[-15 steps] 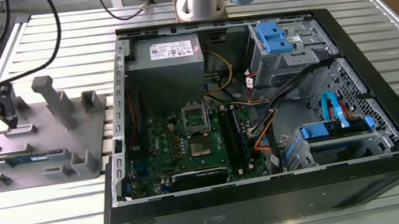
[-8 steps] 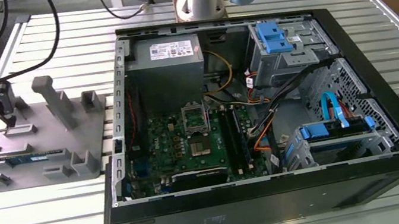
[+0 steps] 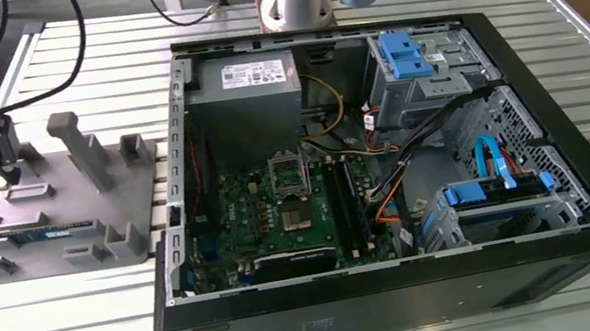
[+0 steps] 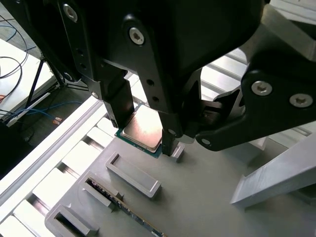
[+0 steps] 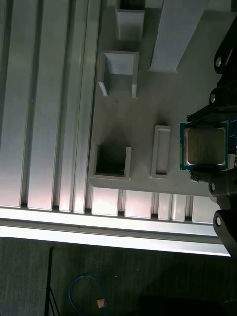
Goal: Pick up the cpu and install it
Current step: 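Pick up the cpu and move it towards the insertion slot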
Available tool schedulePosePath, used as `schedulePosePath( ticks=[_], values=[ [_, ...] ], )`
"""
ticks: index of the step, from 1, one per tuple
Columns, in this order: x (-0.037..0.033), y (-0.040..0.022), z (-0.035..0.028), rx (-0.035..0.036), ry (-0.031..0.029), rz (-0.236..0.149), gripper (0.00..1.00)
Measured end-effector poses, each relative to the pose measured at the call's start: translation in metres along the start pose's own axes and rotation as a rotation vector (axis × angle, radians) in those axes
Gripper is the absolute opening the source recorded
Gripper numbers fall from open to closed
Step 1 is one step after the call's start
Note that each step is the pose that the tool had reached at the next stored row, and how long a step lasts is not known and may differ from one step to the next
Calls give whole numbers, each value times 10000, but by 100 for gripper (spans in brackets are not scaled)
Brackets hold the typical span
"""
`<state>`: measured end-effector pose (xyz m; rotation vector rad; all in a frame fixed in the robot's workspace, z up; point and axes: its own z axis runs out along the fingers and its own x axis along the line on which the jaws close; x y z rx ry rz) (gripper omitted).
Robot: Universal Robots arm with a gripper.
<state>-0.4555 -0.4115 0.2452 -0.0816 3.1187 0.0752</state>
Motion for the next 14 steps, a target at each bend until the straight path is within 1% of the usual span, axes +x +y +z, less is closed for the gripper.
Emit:
schedulePosePath(
  ticks=[8, 14],
  values=[
    [0, 0, -2, -1, -1, 0, 47],
    [-1, 2, -46, 0, 0, 0, 47]
  ],
)
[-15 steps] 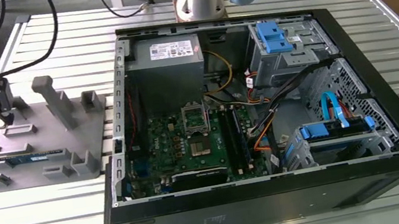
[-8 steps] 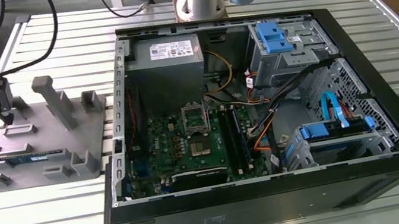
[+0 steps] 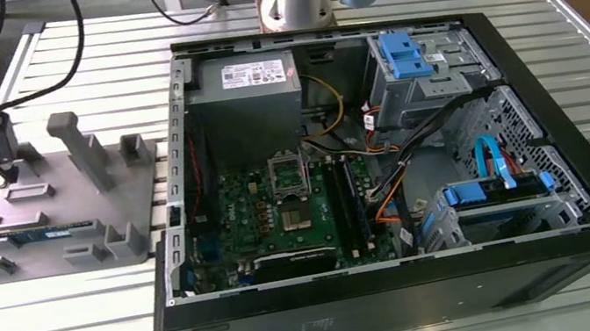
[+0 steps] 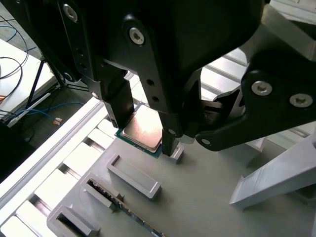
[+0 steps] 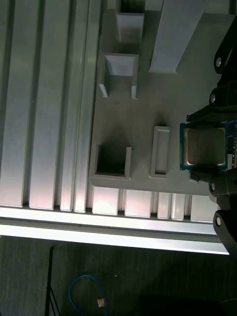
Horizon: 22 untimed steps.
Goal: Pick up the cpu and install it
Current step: 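Pick up the cpu and move it towards the insertion slot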
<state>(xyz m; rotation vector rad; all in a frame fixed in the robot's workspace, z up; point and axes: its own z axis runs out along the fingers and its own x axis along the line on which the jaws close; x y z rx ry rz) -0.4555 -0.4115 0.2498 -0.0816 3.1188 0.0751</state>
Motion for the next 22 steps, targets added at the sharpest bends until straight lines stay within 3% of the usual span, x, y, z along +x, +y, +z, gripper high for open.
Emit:
schedulePosePath(
  ticks=[22],
  values=[
    [-5, 10, -209, 0, 0, 0, 47]
  ],
)
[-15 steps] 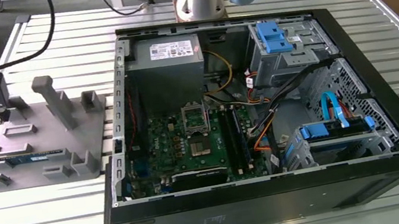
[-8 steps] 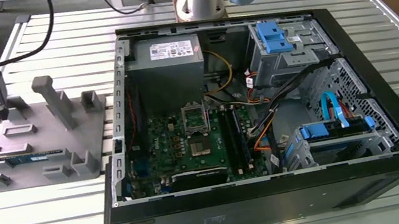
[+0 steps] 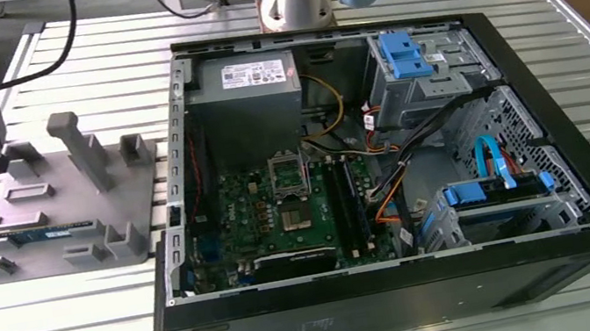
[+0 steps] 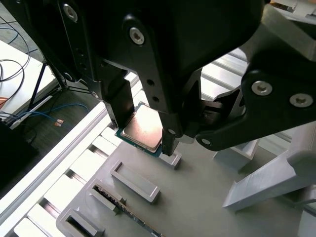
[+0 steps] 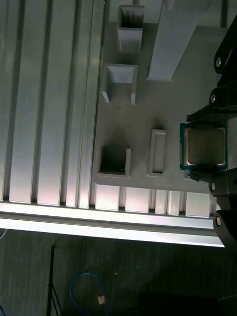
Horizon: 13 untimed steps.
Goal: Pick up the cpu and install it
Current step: 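Pick up the cpu and move it towards the insertion slot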
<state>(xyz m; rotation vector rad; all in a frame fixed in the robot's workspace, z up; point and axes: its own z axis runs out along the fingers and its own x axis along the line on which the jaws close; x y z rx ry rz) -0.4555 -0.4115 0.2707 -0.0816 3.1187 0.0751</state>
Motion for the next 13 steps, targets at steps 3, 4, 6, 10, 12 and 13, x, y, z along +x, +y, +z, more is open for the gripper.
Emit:
schedulePosePath(
  ticks=[3, 4, 6, 10, 12, 13],
  values=[
    [-1, 1, -23, 0, 0, 0, 47],
    [-1, 1, -27, -1, -2, 0, 47],
    [-1, 1, -27, -2, -5, 0, 47],
    [-1, 1, -30, 0, -1, 0, 47],
    [-1, 1, -30, 1, 0, -1, 47],
    [-1, 1, -30, 1, 0, -1, 47]
  ],
)
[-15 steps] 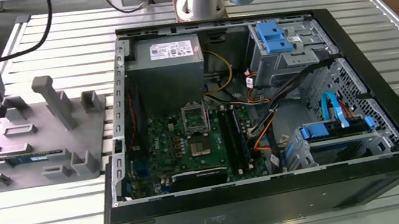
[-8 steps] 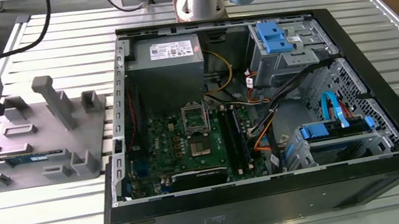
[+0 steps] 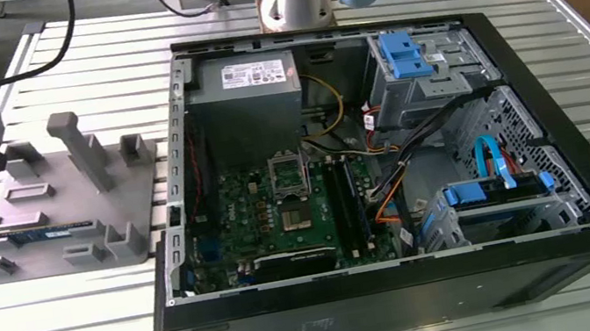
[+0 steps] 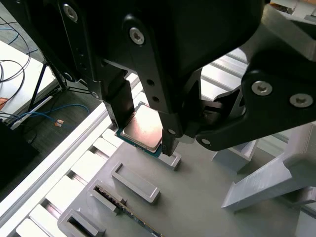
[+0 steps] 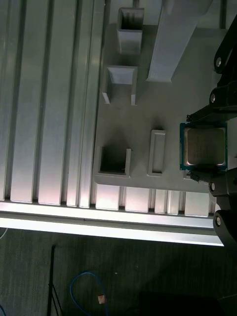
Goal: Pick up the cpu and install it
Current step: 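Pick up the cpu and move it towards the insertion slot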
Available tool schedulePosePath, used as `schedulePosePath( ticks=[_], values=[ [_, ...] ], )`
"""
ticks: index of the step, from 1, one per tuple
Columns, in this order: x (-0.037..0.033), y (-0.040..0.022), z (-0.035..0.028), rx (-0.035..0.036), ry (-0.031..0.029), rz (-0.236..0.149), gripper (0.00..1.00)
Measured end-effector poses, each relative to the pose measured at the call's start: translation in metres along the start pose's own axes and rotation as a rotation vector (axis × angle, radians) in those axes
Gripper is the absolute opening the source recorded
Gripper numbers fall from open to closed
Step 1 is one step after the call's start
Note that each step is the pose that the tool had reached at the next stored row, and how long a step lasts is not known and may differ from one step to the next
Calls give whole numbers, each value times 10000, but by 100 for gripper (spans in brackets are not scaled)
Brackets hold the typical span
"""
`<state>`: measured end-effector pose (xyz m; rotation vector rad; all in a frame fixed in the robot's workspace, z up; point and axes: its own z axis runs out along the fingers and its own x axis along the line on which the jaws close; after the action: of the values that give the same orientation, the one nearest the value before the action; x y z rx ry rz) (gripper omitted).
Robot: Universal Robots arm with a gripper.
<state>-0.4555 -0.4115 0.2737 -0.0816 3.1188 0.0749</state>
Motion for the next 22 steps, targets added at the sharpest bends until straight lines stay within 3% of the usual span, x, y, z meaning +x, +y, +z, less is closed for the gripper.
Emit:
schedulePosePath(
  ticks=[8, 22],
  values=[
    [-1, 2, -43, 0, -1, 0, 47],
    [-1, 3, -58, 0, -1, 0, 47]
  ],
)
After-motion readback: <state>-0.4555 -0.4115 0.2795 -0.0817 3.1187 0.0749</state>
